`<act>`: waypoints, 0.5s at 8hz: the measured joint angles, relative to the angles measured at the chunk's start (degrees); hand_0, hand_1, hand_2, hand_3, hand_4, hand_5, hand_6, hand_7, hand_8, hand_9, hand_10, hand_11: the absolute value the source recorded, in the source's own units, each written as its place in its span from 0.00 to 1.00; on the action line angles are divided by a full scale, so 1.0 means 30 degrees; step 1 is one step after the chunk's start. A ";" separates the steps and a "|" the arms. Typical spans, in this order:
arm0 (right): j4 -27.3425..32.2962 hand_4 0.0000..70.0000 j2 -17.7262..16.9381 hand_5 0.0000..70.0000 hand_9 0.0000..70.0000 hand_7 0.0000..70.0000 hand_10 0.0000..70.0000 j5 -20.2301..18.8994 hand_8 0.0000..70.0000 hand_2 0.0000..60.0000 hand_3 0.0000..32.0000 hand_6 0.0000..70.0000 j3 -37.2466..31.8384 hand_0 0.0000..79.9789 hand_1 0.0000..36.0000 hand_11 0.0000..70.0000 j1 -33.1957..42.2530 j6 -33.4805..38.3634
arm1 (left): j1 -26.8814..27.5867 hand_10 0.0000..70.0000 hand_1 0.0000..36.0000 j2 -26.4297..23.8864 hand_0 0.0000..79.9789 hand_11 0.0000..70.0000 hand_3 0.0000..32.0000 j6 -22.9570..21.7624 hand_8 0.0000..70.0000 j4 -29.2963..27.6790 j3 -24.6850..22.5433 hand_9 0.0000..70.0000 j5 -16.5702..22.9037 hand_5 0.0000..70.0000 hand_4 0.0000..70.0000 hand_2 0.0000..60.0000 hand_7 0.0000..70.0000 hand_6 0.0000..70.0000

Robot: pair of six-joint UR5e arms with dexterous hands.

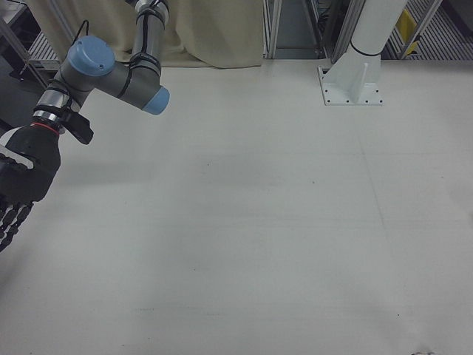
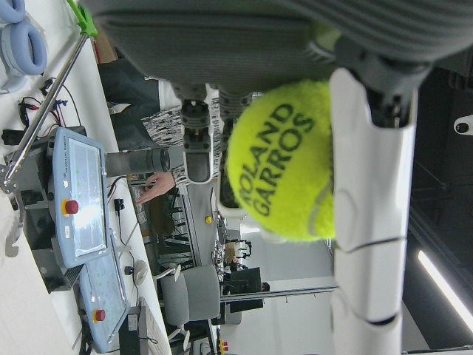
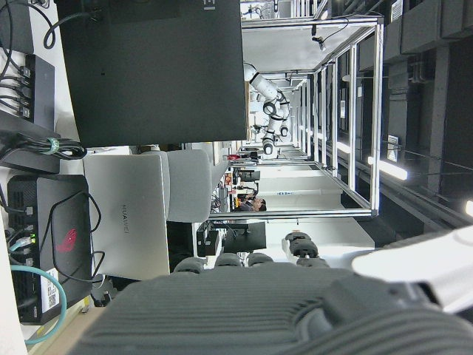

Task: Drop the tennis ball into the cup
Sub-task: 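Hold the yellow tennis ball in the left hand and start moving in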

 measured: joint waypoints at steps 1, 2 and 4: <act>0.0009 0.00 0.0000 0.00 0.00 0.00 0.00 0.0000 0.00 0.00 0.00 0.00 0.0001 0.00 0.00 0.00 0.0012 0.0000 | 0.0007 0.25 0.53 0.0028 0.77 0.40 0.00 -0.0012 0.58 -0.0059 -0.0025 0.71 0.0001 0.32 0.17 0.03 1.00 1.00; 0.0006 0.00 0.0000 0.00 0.00 0.00 0.00 0.0001 0.00 0.00 0.00 0.00 0.0001 0.00 0.00 0.00 0.0010 0.0000 | 0.0036 0.24 0.52 0.0057 0.75 0.38 0.00 -0.0001 0.57 -0.0236 -0.0033 0.71 0.0000 0.30 0.18 0.04 1.00 1.00; 0.0001 0.00 0.0001 0.00 0.00 0.00 0.00 0.0000 0.00 0.00 0.00 0.00 0.0002 0.00 0.00 0.00 0.0008 -0.0001 | 0.0988 0.24 0.53 -0.0086 0.75 0.37 0.00 0.0090 0.55 -0.0676 -0.0026 0.70 0.0001 0.29 0.21 0.05 1.00 1.00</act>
